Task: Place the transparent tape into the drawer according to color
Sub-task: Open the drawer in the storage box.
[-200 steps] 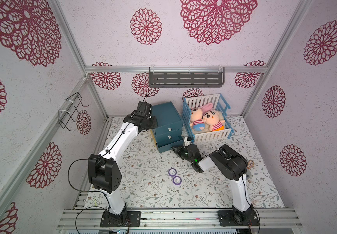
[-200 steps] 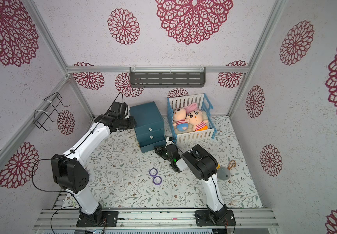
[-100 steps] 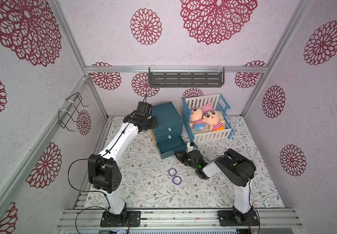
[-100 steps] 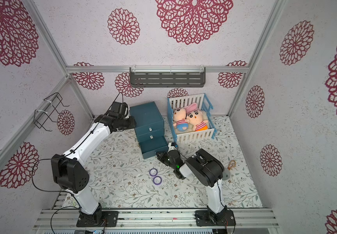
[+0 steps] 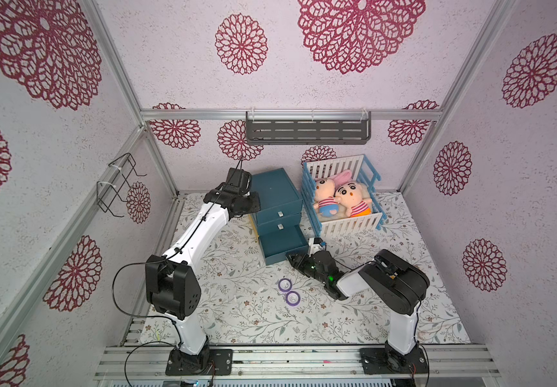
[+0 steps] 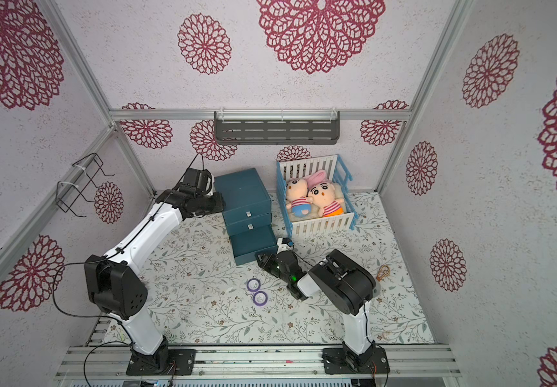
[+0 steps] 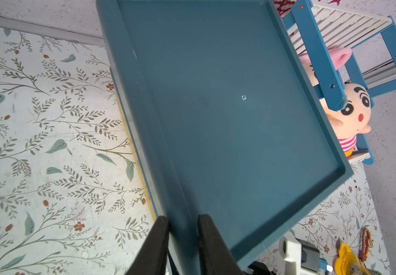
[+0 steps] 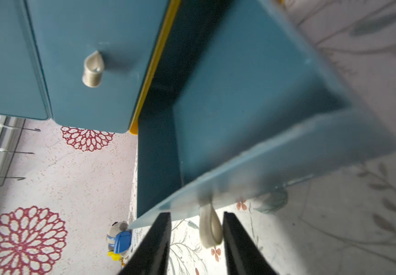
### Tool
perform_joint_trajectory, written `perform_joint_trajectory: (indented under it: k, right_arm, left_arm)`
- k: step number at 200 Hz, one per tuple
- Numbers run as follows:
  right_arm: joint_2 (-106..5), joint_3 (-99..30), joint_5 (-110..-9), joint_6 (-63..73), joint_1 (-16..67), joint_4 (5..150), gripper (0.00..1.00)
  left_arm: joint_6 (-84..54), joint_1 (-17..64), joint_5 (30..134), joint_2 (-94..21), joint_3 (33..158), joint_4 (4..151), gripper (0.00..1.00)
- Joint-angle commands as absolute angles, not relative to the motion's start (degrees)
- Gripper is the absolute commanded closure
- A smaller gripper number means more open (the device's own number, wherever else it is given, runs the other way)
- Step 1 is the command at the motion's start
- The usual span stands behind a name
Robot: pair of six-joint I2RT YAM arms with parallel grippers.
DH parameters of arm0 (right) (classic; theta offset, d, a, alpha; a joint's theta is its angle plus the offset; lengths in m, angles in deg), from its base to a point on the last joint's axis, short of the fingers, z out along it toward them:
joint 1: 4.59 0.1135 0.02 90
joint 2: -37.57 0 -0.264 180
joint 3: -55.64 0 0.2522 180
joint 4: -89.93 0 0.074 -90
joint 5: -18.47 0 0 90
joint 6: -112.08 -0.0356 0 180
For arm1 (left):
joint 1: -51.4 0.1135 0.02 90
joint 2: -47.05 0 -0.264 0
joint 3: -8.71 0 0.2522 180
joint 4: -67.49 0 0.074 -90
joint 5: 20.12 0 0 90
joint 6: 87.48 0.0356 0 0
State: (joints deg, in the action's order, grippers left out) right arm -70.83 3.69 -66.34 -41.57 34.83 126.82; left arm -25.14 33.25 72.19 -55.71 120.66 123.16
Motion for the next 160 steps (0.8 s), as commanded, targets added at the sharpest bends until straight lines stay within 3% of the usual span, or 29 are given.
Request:
perform_joint_trajectory:
  k: [1,60,95,139,160]
  right_arm:
    - [-65.6,3.4,-67.3,-37.4,35.1,123.9,0.49]
    - [-57.4,1.3,-64.4,-27.5,35.9,106.6,0.43]
    - [-52.3,0.8,-63.8,-21.7,36.1,97.0,0.37]
    - [-46.4,-1.5,-65.2,-13.6,36.5,83.4,0.2]
    - [-45.5,-4.2,-65.1,-9.4,36.9,76.4,0.18]
  left_arm:
    - [-24.7,33.0,73.2,-54.7,120.6,125.6,0.73]
    - [-25.9,32.9,74.5,-52.4,119.2,123.3,0.67]
    - [-26.9,33.0,75.4,-50.6,116.3,120.6,0.54]
    - [-28.4,33.1,77.2,-47.5,113.2,117.2,0.35]
    - [-29.5,33.1,78.4,-45.8,111.1,115.5,0.27]
